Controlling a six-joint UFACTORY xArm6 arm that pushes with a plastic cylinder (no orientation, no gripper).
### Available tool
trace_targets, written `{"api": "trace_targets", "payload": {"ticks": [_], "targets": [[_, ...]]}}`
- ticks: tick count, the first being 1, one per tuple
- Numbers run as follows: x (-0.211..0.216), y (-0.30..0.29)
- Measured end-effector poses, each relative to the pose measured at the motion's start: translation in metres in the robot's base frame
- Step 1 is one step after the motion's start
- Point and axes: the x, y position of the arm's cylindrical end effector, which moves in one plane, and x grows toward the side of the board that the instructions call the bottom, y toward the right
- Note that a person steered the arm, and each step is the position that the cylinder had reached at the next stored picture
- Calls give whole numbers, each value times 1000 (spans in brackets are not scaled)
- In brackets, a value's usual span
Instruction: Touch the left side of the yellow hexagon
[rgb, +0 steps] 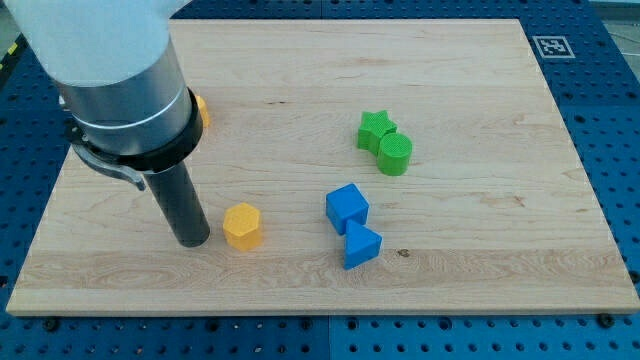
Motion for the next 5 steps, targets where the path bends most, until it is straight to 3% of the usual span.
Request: {"api": "trace_targets", "payload": {"ticks": [5], "targets": [[15,45]]}}
